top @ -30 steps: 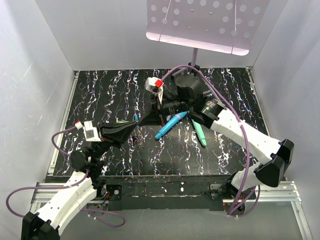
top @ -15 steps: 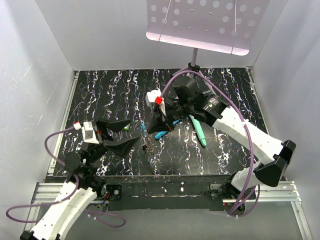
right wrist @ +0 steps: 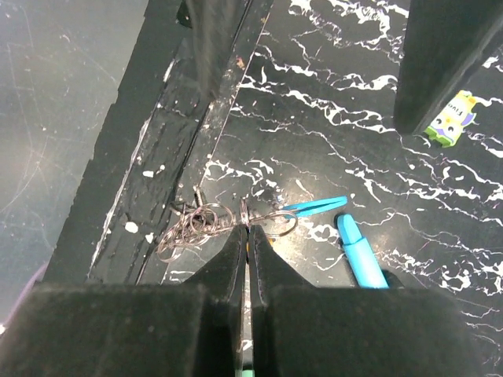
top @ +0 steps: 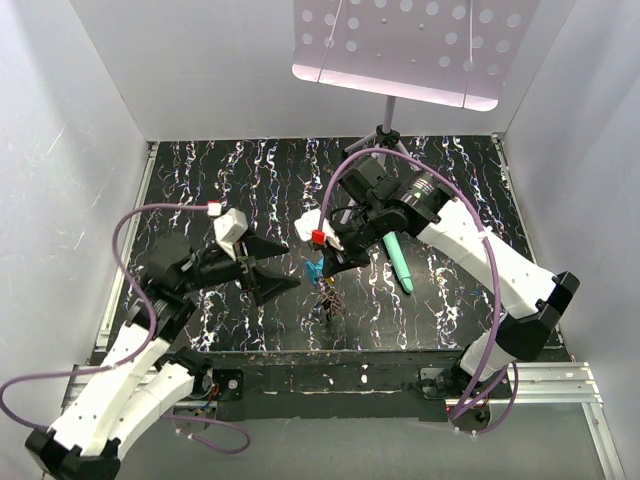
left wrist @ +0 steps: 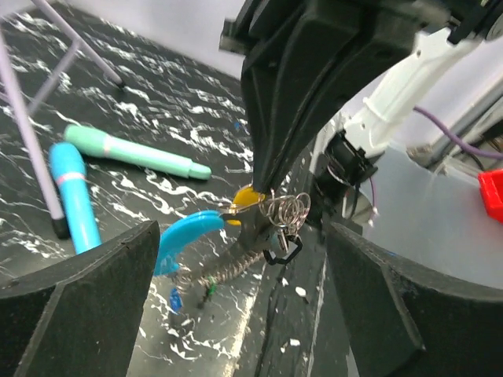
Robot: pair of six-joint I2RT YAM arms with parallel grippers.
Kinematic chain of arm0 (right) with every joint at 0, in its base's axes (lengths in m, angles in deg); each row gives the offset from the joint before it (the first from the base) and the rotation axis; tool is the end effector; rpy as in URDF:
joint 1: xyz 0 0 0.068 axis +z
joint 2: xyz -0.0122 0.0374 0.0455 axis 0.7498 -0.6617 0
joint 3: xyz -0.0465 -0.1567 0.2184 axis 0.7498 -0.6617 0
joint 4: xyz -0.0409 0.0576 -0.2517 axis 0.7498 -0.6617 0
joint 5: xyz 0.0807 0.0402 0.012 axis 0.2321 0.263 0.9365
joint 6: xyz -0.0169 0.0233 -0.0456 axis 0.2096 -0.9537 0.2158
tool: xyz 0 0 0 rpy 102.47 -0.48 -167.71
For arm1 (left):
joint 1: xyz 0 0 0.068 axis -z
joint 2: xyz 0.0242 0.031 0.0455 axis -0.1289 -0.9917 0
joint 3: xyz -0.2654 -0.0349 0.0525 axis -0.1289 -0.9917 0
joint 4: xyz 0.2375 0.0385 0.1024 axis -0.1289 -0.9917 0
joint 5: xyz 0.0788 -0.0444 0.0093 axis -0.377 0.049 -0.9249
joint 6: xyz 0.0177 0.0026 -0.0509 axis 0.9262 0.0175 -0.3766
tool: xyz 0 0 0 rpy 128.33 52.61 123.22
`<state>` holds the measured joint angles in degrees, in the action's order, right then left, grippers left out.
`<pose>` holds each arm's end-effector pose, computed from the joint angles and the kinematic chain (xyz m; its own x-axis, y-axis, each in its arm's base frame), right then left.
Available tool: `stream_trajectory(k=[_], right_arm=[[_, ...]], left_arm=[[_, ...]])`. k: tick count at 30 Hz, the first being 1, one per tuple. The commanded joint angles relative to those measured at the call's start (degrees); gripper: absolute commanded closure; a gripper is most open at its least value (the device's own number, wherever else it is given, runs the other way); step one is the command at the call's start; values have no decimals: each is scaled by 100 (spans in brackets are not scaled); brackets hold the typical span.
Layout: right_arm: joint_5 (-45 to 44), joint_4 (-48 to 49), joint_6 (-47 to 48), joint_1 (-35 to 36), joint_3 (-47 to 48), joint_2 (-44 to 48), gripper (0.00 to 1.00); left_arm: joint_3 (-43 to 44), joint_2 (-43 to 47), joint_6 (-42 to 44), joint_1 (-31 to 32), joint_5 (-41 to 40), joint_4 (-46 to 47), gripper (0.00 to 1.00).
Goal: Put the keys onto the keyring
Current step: Adjust the key on the keyring.
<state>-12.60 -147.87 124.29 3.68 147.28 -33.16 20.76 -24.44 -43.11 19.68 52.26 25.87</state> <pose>0.1644 0.2493 0.4126 0.3262 -0.5488 -0.7697 -0.9179 -0.3784 -0.1192 0.1154 -0.0870 0.3554 -0.2539 -0.0830 -0.9637 0.9136 0.3065 -0.2671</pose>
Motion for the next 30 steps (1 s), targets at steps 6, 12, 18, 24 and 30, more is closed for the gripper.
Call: stream_trajectory(k=[6,12,18,24,30], right_arm=[[303,-229,74,-136,343,-21,99],[584,-132,-321,-320,493,-154,99],[760,-149,-436,-435,511,-171,99],[795,-149,-462,-435,484,-145,99],[848,-123,-524,-435,440,-145,99]], left_arm=[[118,-673,-123,6,948,867,23],[-23,-971,-396,331,737,1371,28],[197,-1305,-54,700,438,1029,35],[408,-1542,193,797,236,694,45],[470,-1631,184,842,236,694,62]])
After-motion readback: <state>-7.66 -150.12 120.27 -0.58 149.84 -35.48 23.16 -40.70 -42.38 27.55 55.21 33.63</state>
